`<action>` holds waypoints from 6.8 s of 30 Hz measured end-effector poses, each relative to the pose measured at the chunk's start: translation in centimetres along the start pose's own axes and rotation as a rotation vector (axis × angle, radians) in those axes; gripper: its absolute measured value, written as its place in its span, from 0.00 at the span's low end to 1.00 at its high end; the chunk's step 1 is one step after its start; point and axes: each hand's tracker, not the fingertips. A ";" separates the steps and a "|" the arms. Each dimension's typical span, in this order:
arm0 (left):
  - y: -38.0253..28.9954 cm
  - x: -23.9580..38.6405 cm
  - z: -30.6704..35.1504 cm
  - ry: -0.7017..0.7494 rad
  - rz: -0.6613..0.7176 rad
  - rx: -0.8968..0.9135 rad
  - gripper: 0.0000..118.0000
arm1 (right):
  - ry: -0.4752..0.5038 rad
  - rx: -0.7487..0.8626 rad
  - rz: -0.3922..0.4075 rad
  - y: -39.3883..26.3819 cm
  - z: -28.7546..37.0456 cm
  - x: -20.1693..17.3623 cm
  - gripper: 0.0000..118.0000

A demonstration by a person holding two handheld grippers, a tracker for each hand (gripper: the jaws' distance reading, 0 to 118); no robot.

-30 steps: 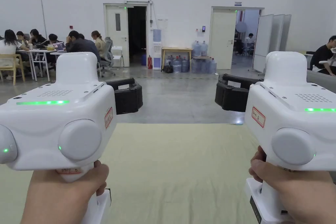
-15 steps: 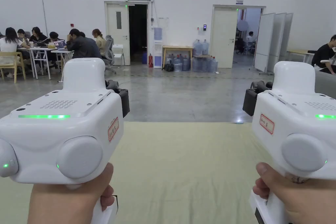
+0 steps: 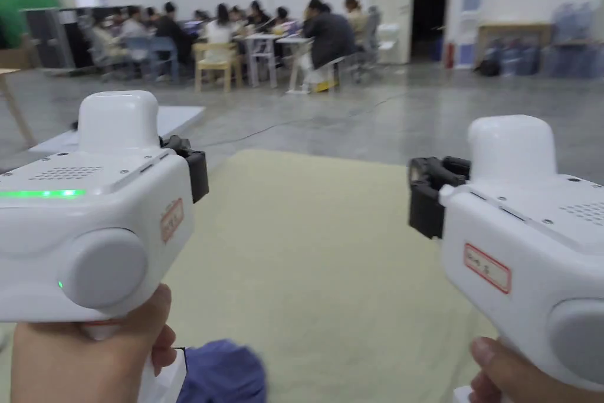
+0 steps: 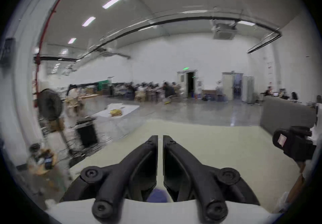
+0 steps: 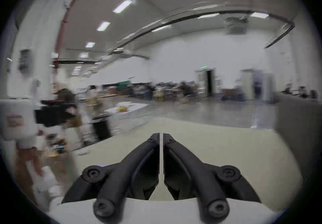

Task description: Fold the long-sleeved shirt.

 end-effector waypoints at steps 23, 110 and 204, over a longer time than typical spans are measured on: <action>-26.8 -10.2 -19.0 0.084 0.140 -0.780 1.00 | 0.052 -0.372 0.001 -8.4 -5.4 0.2 0.05; -35.8 32.8 -16.2 -0.535 -0.291 -0.955 0.11 | -0.587 -0.647 -0.504 -21.7 13.5 23.4 0.05; -30.3 9.7 -20.1 -0.466 0.004 -0.998 0.08 | -0.478 -0.798 -0.604 -28.7 9.4 30.5 0.12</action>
